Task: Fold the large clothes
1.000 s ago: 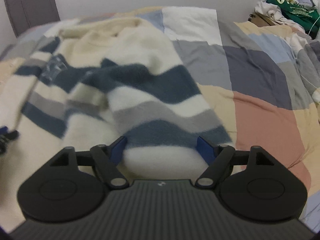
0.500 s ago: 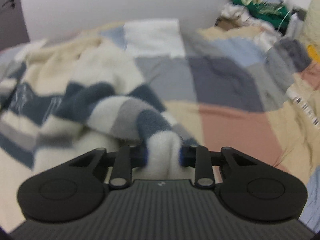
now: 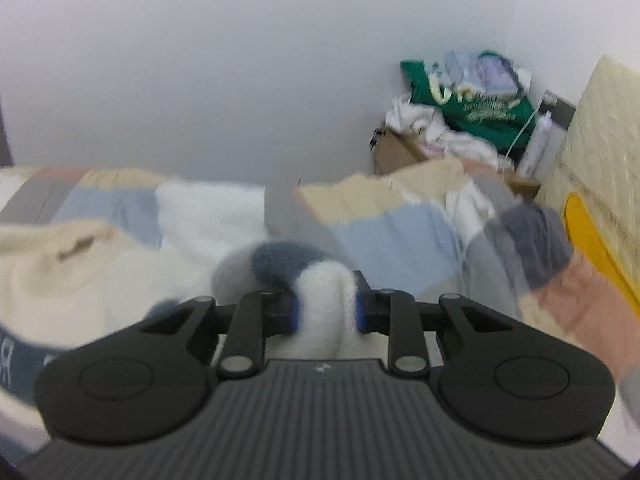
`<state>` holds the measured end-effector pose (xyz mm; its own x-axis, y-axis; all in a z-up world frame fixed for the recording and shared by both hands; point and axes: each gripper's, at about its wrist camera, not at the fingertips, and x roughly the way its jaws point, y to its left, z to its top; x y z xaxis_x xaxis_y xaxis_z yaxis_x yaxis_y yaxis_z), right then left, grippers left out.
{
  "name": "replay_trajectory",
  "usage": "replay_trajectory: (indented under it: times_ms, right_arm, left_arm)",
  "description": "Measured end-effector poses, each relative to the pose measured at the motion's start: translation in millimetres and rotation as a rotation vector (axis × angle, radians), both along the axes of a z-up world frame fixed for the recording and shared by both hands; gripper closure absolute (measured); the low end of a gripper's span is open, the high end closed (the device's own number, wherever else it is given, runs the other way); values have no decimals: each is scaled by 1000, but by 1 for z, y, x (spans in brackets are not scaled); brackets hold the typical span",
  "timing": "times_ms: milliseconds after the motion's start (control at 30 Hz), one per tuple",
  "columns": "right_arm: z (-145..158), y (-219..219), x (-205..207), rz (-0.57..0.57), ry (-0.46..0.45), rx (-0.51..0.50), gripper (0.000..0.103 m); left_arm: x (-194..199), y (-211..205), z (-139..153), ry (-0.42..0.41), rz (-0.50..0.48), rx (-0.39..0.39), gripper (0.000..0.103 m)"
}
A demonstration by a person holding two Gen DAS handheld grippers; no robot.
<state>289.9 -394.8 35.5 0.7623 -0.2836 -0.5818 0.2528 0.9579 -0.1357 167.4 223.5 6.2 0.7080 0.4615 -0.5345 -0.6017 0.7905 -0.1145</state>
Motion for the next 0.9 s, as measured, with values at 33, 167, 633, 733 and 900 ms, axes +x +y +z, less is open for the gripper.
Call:
replay_trajectory:
  times_ms: [33,167,633,733,900]
  right_arm:
    - [3,1,11,-5,-15,-28,76]
    - [14,-1,55,-44,-76,-140,76]
    - [-107,-27,154,-83,59,-269,73]
    - [-120,-31,150,-117,40,-231,70]
    - [-112,-36,141,-120,25,-170,52]
  left_arm:
    - [5,8,3,-15,29,9,97]
    - [19,33,-2,-36,127,35,97]
    - [62,43,-63,155,122,62,96]
    - [57,38,-60,153,131,42,91]
    - [49,15,-48,114,81,12,46]
